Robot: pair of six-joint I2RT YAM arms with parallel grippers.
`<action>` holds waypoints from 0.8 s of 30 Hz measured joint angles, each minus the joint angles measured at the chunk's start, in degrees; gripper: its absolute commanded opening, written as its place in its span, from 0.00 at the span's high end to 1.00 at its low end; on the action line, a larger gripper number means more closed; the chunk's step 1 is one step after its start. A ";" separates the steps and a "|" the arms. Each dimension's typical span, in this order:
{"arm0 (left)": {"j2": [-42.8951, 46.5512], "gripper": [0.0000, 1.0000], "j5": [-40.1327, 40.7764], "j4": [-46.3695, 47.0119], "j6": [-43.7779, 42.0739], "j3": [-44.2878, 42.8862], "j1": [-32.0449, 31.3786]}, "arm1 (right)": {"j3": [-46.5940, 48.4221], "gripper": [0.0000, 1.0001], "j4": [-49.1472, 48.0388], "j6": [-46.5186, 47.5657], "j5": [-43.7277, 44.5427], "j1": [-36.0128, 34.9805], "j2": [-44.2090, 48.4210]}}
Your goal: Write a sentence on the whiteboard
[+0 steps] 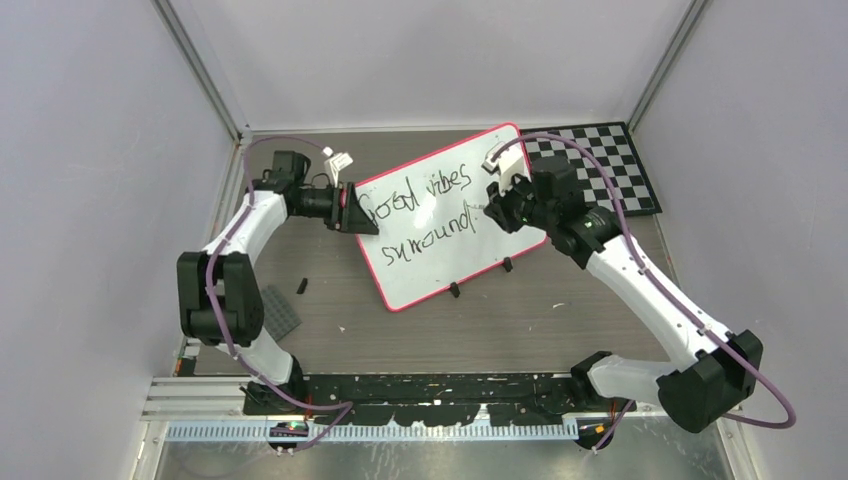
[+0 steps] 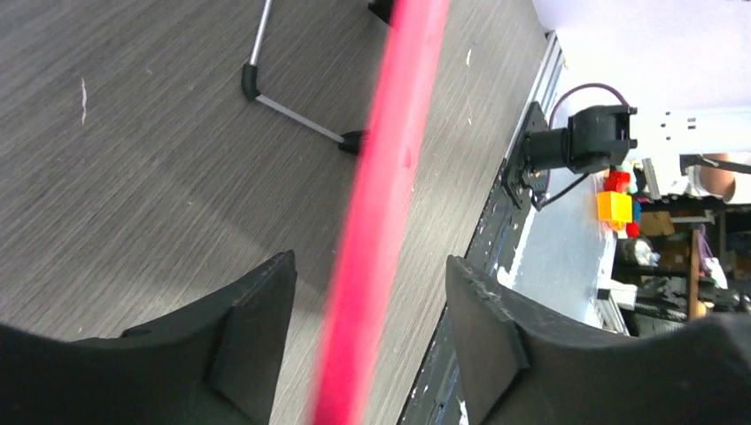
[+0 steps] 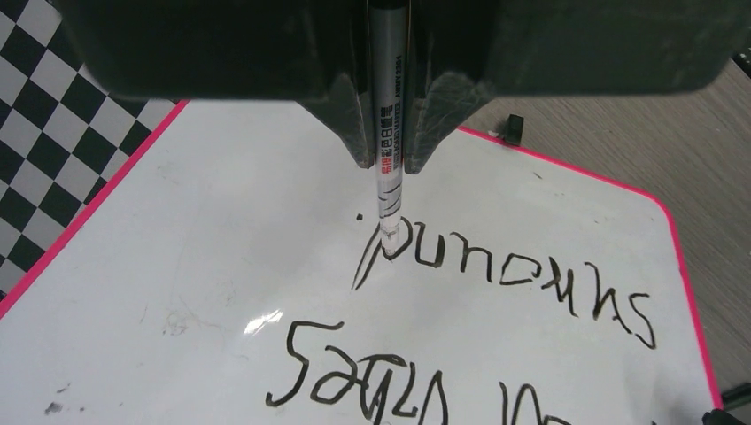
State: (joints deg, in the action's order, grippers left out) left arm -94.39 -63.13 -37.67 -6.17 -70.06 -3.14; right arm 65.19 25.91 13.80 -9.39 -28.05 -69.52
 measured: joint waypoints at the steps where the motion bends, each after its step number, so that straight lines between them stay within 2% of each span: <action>1: 0.81 0.33 0.63 -0.22 0.44 -0.37 -0.17 | 0.33 1.00 -0.02 -0.39 -0.44 0.00 0.68; 7: 8.70 0.28 3.15 -2.67 1.88 -2.47 2.19 | 1.49 1.00 0.13 -2.69 -1.22 0.00 3.30; 11: 15.85 0.20 5.29 -6.01 1.01 -2.75 12.44 | 3.32 1.00 0.35 -4.61 -0.98 0.00 3.28; 13: 19.04 0.22 8.74 -9.07 -1.07 -3.17 18.23 | 4.13 1.00 0.39 -5.68 -0.83 0.00 3.28; 15: 21.29 0.25 14.29 -12.90 -3.65 -3.34 21.16 | 4.66 1.00 0.46 -6.80 -0.70 0.00 3.28; 20: 21.59 0.35 28.22 -20.96 -10.34 0.13 21.42 | 4.79 1.00 0.59 -8.85 -0.39 0.00 3.21; 24: 20.85 0.36 37.59 -22.36 -13.05 9.66 21.42 | 4.81 1.00 0.70 -9.66 -0.28 0.00 2.99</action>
State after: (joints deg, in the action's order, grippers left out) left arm -73.54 -25.54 -60.03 -19.22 -60.40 18.28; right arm 70.00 26.61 4.14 -9.67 -28.05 -66.52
